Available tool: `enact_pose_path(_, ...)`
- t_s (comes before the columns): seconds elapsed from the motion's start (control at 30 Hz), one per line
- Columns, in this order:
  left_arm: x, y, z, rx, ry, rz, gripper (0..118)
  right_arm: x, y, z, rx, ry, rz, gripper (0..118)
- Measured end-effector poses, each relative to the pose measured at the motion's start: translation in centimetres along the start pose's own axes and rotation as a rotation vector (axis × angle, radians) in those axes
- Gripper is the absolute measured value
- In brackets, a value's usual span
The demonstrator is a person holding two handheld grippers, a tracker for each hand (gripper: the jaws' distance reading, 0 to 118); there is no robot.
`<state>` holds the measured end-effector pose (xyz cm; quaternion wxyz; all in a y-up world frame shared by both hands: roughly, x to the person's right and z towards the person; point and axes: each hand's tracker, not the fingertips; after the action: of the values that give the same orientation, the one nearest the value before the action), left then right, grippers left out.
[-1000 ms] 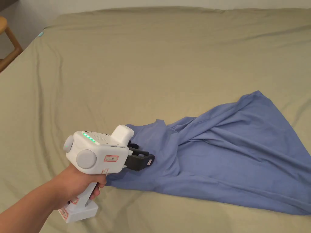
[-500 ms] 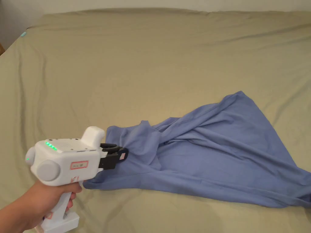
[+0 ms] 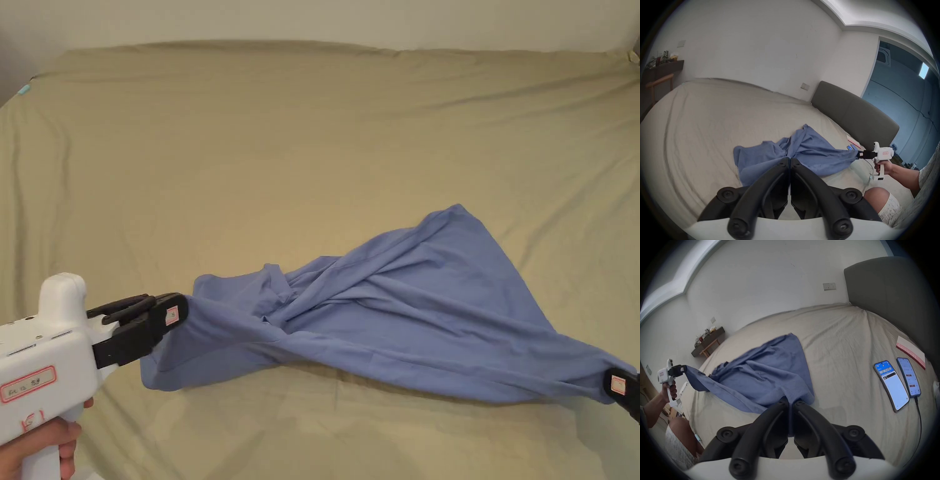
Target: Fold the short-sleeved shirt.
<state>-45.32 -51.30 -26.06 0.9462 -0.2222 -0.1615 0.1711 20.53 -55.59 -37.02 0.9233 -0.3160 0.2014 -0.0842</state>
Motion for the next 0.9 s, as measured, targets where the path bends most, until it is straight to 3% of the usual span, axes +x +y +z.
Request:
enact_pose_path(0.3, 2.0, 4.9, 4.3, 0.182, 0.043, 0.003, 1, -1.8, 3.2, 1.2, 0.091, 0.033, 0.021, 4)
enact_pose_path(0.7, 1.8, 2.5, 3.3, 0.067, 0.082, -0.040, 0, -2.5, 3.2, 0.5, 0.097, 0.045, 0.021, 4)
enact_pose_path(0.9, 0.5, 0.1, 0.6, -0.152, 0.089, -0.130, 0, -2.1, 2.4, 0.0, 0.078, 0.036, 0.015, 4)
